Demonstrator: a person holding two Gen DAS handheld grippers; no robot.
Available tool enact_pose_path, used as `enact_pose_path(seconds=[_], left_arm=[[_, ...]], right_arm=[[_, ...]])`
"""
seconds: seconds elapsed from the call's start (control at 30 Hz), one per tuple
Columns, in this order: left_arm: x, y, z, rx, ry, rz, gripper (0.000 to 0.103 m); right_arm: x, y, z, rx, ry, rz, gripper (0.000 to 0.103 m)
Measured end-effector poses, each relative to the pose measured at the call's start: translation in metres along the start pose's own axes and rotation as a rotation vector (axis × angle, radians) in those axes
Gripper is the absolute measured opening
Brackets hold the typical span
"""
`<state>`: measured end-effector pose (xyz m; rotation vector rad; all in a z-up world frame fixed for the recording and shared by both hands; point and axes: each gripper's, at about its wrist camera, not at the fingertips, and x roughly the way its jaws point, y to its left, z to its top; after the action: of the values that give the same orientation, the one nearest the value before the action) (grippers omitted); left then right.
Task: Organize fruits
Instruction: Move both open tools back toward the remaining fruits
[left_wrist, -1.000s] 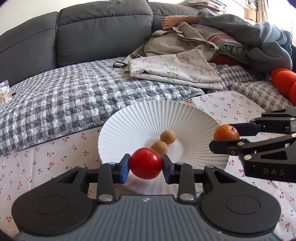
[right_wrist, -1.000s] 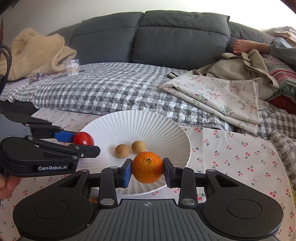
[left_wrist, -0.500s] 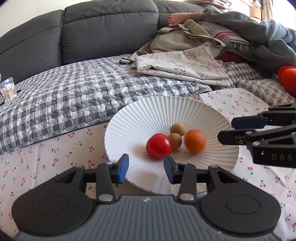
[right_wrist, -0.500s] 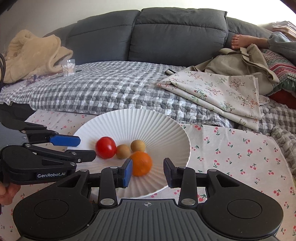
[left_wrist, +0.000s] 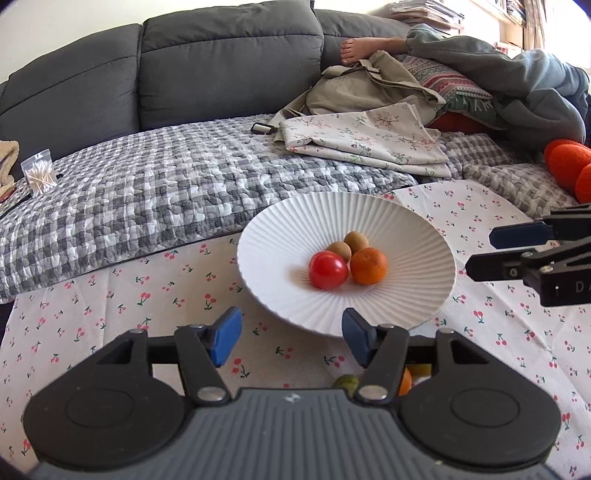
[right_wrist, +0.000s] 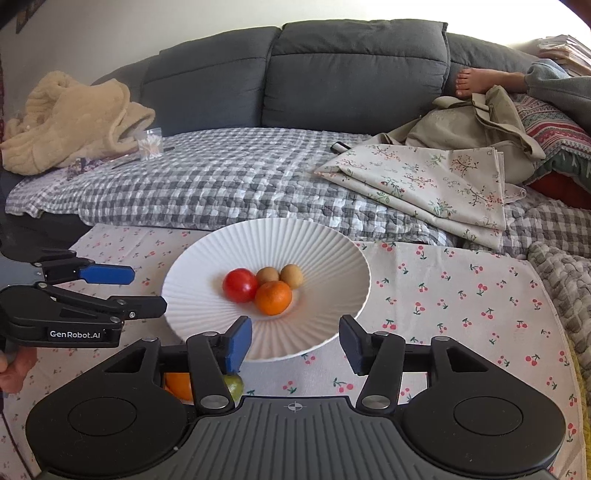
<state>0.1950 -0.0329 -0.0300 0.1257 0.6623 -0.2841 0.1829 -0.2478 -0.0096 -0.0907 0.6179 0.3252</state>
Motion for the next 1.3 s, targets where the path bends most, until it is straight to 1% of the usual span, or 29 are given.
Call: enact_pose_path(seconds=[0.07, 0.13, 0.2, 0.27, 0.33, 0.43, 0.5, 0.57, 0.63, 0.7, 0.87, 0.97, 1.07, 1.17, 1.23, 1.3], left_arm=[[-0.006, 0.0, -0.004, -0.006, 0.004, -0.006, 0.068], [-0.011, 0.0, -0.008, -0.016, 0.014, -0.019, 0.077], [-0.016, -0.001, -0.012, -0.025, 0.024, -0.032, 0.08], [-0.02, -0.003, -0.015, -0.024, 0.031, -0.04, 0.083], [-0.024, -0.006, -0.018, -0.024, 0.035, -0.044, 0.089], [-0.027, -0.01, -0.024, -0.025, 0.051, -0.051, 0.091], [-0.029, -0.013, -0.029, -0.026, 0.066, -0.055, 0.092], [-0.03, -0.015, -0.034, -0.026, 0.076, -0.055, 0.092], [-0.032, -0.019, -0.038, -0.028, 0.084, -0.062, 0.092], [-0.035, -0.023, -0.041, -0.027, 0.086, -0.071, 0.092], [-0.036, -0.037, -0.046, -0.009, 0.08, -0.07, 0.092], [-0.032, -0.043, -0.047, 0.004, 0.074, -0.066, 0.09], [-0.027, -0.046, -0.048, 0.004, 0.075, -0.067, 0.081], [-0.019, -0.047, -0.05, 0.002, 0.087, -0.081, 0.069], [-0.014, -0.048, -0.051, 0.002, 0.098, -0.091, 0.056], [-0.01, -0.049, -0.052, 0.002, 0.105, -0.1, 0.05]], right_arm=[[-0.007, 0.004, -0.002, 0.001, -0.001, 0.024, 0.058], [-0.013, 0.008, -0.004, -0.008, 0.003, 0.054, 0.064], [-0.02, 0.014, -0.006, -0.035, 0.002, 0.067, 0.068], [-0.025, 0.019, -0.008, -0.05, 0.006, 0.082, 0.069], [-0.03, 0.022, -0.011, -0.059, 0.015, 0.097, 0.074], [-0.038, 0.025, -0.016, -0.083, 0.031, 0.11, 0.08], [-0.043, 0.026, -0.018, -0.085, 0.042, 0.102, 0.084], [-0.047, 0.026, -0.02, -0.077, 0.057, 0.089, 0.086], [-0.052, 0.026, -0.022, -0.075, 0.07, 0.078, 0.093], [-0.057, 0.027, -0.024, -0.078, 0.079, 0.069, 0.096], [-0.062, 0.027, -0.029, -0.043, 0.115, 0.027, 0.097], [-0.06, 0.025, -0.029, -0.023, 0.135, 0.01, 0.097], [-0.058, 0.023, -0.031, -0.007, 0.144, 0.007, 0.097], [-0.058, 0.022, -0.031, -0.001, 0.141, 0.011, 0.097], [-0.057, 0.022, -0.031, 0.008, 0.143, 0.019, 0.097], [-0.055, 0.023, -0.032, 0.001, 0.145, 0.024, 0.097]])
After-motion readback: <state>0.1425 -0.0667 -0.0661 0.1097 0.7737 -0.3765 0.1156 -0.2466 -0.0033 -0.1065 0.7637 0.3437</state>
